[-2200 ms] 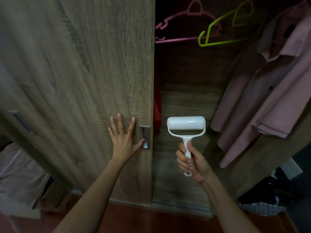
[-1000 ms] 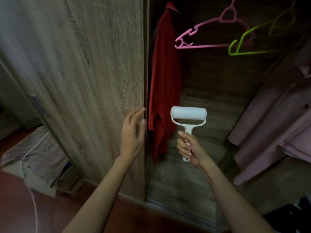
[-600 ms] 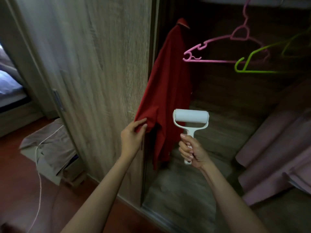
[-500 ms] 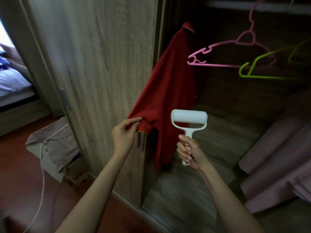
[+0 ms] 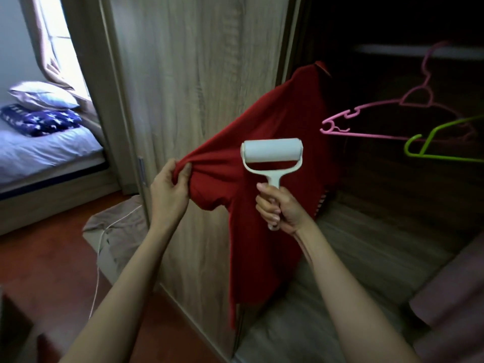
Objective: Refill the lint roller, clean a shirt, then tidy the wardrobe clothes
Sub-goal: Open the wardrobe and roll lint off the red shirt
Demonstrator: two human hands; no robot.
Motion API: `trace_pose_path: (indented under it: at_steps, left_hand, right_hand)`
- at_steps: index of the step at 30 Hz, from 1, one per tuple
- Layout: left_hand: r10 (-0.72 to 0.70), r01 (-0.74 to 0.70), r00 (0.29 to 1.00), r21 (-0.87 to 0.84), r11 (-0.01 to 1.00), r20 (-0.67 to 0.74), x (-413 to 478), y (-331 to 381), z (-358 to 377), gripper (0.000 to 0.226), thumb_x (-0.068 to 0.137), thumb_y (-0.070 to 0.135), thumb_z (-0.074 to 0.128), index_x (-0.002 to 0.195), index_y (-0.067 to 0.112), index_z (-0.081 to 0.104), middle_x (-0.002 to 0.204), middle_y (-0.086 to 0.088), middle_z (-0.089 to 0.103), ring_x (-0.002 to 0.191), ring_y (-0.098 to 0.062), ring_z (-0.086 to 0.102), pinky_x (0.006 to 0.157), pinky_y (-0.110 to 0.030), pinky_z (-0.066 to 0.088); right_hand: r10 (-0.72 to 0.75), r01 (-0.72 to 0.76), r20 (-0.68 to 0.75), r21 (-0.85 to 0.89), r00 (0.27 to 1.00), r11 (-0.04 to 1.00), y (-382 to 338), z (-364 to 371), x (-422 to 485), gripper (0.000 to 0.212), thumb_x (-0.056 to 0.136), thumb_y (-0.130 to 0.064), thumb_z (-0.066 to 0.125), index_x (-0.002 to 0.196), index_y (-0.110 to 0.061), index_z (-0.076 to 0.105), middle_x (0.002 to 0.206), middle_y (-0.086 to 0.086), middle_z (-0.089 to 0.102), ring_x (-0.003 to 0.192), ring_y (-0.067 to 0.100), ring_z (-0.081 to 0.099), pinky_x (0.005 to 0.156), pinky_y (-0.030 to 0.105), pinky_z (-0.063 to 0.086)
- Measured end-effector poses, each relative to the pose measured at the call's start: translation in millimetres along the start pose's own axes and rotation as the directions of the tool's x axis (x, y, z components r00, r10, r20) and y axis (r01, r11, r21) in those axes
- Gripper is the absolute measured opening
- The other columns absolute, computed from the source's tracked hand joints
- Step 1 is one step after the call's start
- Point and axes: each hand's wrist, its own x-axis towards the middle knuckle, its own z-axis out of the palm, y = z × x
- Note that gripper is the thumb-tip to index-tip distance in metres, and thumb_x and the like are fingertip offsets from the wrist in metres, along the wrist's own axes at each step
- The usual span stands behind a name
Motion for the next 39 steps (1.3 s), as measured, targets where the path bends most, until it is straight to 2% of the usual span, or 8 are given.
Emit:
trace_pose_path:
  at_steps: [6, 11, 14, 17, 20, 26, 32, 39]
  left_hand:
    - [0.017, -0.021, 0.987, -0.020, 1.000, -0.159, 18.4, 21.9, -1.9, 0.023, 0.102, 0.021, 0.044, 0.083, 0.011, 0.050, 0.067, 0.009, 0.046, 0.056, 0.008, 0.043, 0.060, -0.015, 0.035]
    - [-0.025, 0.028, 0.999, -0.100, 0.995, 0.027, 32.1, 16.6, -15.3, 0.029, 0.103, 0.025, 0.044, 0.076, 0.017, 0.050, 0.045, 0.008, 0.043, 0.029, -0.007, 0.040, 0.030, -0.020, 0.033]
    - [-0.143, 0.183, 0.972, -0.214, 0.960, 0.187, 35.6, 15.6, -25.7, 0.025, 0.101, 0.023, 0.047, 0.078, 0.018, 0.055, 0.039, 0.011, 0.036, 0.026, -0.008, 0.030, 0.030, -0.016, 0.024]
    - [-0.214, 0.317, 0.914, -0.276, 0.907, 0.344, 33.4, 20.8, -34.8, 0.026, 0.101, 0.021, 0.047, 0.077, 0.014, 0.054, 0.042, 0.007, 0.040, 0.027, -0.004, 0.024, 0.031, -0.012, 0.019]
    - [-0.260, 0.406, 0.860, -0.279, 0.870, 0.439, 30.3, 26.2, -42.4, 0.023, 0.102, 0.022, 0.044, 0.085, 0.012, 0.056, 0.051, -0.002, 0.057, 0.026, -0.002, 0.023, 0.031, -0.010, 0.019]
    - [-0.385, 0.593, 0.759, -0.316, 0.740, 0.525, 32.2, 31.5, -46.8, 0.020, 0.101, 0.028, 0.042, 0.101, 0.014, 0.057, 0.051, -0.003, 0.055, 0.022, -0.001, 0.023, 0.027, -0.009, 0.019]
    - [-0.356, 0.583, 0.763, -0.337, 0.739, 0.540, 30.4, 31.7, -47.5, 0.022, 0.102, 0.025, 0.040, 0.089, 0.014, 0.055, 0.054, -0.005, 0.057, 0.024, 0.000, 0.022, 0.028, -0.010, 0.017]
    - [-0.333, 0.553, 0.772, -0.314, 0.772, 0.542, 34.4, 29.0, -49.7, 0.022, 0.101, 0.028, 0.042, 0.097, 0.013, 0.058, 0.053, -0.003, 0.055, 0.024, 0.000, 0.023, 0.029, -0.010, 0.018]
  right_hand:
    - [0.209, -0.215, -0.112, -0.041, 0.971, 0.976, 65.8, 4.9, 3.5, 0.047, 0.078, -0.023, 0.059, 0.042, -0.023, 0.029, 0.032, -0.005, 0.021, 0.026, 0.009, 0.021, 0.033, 0.020, 0.019]
    - [0.095, -0.099, -0.150, -0.014, 0.984, 0.995, 8.5, 13.8, 21.6, 0.058, 0.092, -0.006, 0.046, 0.040, -0.025, 0.029, 0.031, -0.007, 0.019, 0.025, 0.007, 0.018, 0.031, 0.018, 0.014]
    - [0.017, -0.006, -0.167, 0.068, 0.986, 0.998, -23.3, 18.3, 39.5, 0.058, 0.092, -0.007, 0.043, 0.038, -0.024, 0.030, 0.031, -0.007, 0.018, 0.025, 0.007, 0.017, 0.033, 0.020, 0.010]
    - [0.132, -0.139, -0.203, -0.018, 0.970, 0.990, 27.2, 21.4, 22.9, 0.063, 0.094, -0.003, 0.041, 0.033, -0.020, 0.045, 0.032, -0.008, 0.022, 0.024, 0.005, 0.018, 0.035, 0.018, 0.010]
    - [0.218, -0.232, -0.173, -0.061, 0.960, 0.971, 72.9, 29.1, 1.7, 0.060, 0.093, -0.004, 0.044, 0.035, -0.022, 0.040, 0.032, -0.007, 0.021, 0.025, 0.006, 0.019, 0.036, 0.020, 0.009]
    - [0.012, 0.008, -0.187, 0.104, 0.982, 0.995, -10.7, 26.9, 44.8, 0.059, 0.092, -0.006, 0.040, 0.038, -0.024, 0.027, 0.030, -0.006, 0.017, 0.024, 0.007, 0.016, 0.031, 0.016, 0.012]
    - [0.168, -0.186, -0.216, -0.064, 0.962, 0.981, 75.6, 32.5, 12.1, 0.054, 0.091, -0.003, 0.046, 0.042, -0.021, 0.030, 0.032, -0.005, 0.020, 0.024, 0.008, 0.018, 0.035, 0.019, 0.010]
    - [0.026, -0.037, -0.325, -0.027, 0.945, 0.999, -1.8, 37.5, 56.5, 0.043, 0.095, -0.010, 0.042, 0.052, -0.012, 0.047, 0.032, -0.007, 0.021, 0.023, 0.006, 0.018, 0.036, 0.018, 0.009]
